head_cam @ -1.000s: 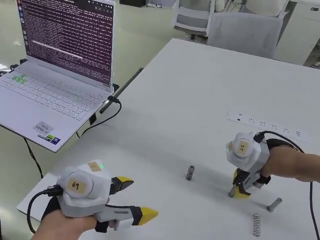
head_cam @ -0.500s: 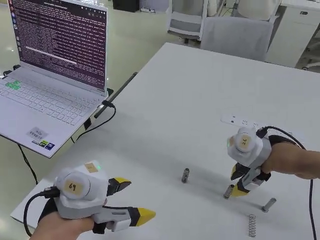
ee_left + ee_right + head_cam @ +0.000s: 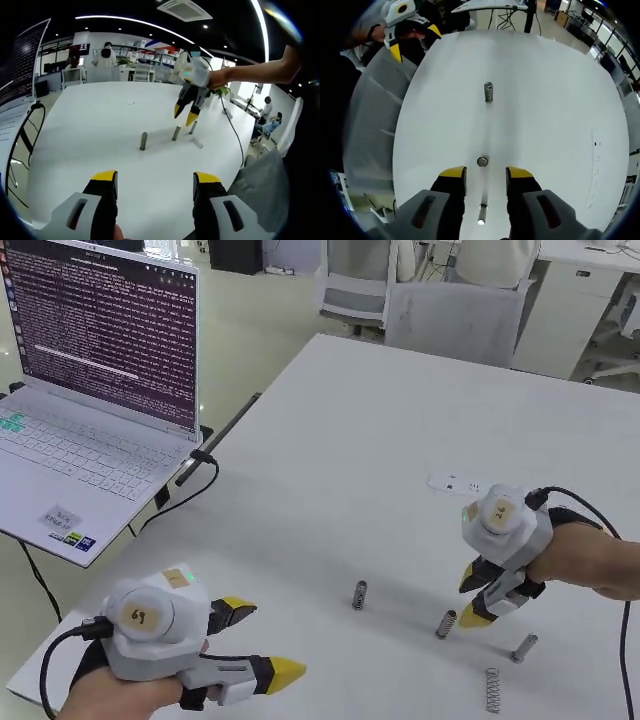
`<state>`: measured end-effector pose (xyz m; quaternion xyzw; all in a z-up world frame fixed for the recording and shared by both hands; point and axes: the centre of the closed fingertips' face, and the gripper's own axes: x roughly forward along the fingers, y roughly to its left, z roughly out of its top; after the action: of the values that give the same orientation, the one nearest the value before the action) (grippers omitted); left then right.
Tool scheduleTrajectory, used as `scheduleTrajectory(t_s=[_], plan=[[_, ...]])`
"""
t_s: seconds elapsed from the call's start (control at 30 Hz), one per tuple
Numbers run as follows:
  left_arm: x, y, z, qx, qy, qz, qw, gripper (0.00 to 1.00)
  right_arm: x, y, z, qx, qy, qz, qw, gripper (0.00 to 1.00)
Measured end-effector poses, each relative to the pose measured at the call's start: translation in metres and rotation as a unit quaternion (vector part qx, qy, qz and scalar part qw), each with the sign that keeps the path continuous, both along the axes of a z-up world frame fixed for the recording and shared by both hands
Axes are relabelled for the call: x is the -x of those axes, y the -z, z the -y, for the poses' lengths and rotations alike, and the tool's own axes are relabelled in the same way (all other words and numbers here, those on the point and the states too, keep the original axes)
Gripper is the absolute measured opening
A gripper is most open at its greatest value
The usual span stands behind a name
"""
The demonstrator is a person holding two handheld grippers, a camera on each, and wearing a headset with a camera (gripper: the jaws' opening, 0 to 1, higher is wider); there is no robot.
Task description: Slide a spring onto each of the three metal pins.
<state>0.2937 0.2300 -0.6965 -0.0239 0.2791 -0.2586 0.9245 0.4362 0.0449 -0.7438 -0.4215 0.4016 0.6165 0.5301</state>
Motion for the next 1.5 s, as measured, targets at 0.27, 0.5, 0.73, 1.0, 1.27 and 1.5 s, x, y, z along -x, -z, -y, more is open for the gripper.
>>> scheduleTrajectory(t_s=[0.27,0.5,0.73,1.0,1.27,1.5], plan=[[-0.002,-0.003,0.001,-0.002,0.001,0.003,1.0000,0.57,-0.001,-0.012,0.003,-0.034,0.037,-0.002,0.9987,0.32],[-0.002,-0.003,0.001,-0.002,0.003,0.003,1.0000,0.58,0.001,-0.020,0.006,-0.072,0.079,-0.008,0.9942,0.34],[-0.002,-0.003,0.001,-0.003,0.005,0.003,1.0000,0.58,0.004,-0.023,0.014,-0.095,0.113,-0.012,0.9890,0.37],[-0.004,-0.006,0.002,-0.004,0.007,0.005,1.0000,0.58,0.007,-0.029,0.020,-0.134,0.157,-0.015,0.9784,0.39],[-0.005,-0.007,0.001,-0.006,0.011,0.005,0.9999,0.58,0.010,-0.039,0.031,-0.176,0.205,-0.010,0.9628,0.43],[-0.007,-0.007,0.001,-0.006,0.013,0.006,0.9999,0.58,0.017,-0.043,0.046,-0.211,0.248,-0.014,0.9455,0.46]])
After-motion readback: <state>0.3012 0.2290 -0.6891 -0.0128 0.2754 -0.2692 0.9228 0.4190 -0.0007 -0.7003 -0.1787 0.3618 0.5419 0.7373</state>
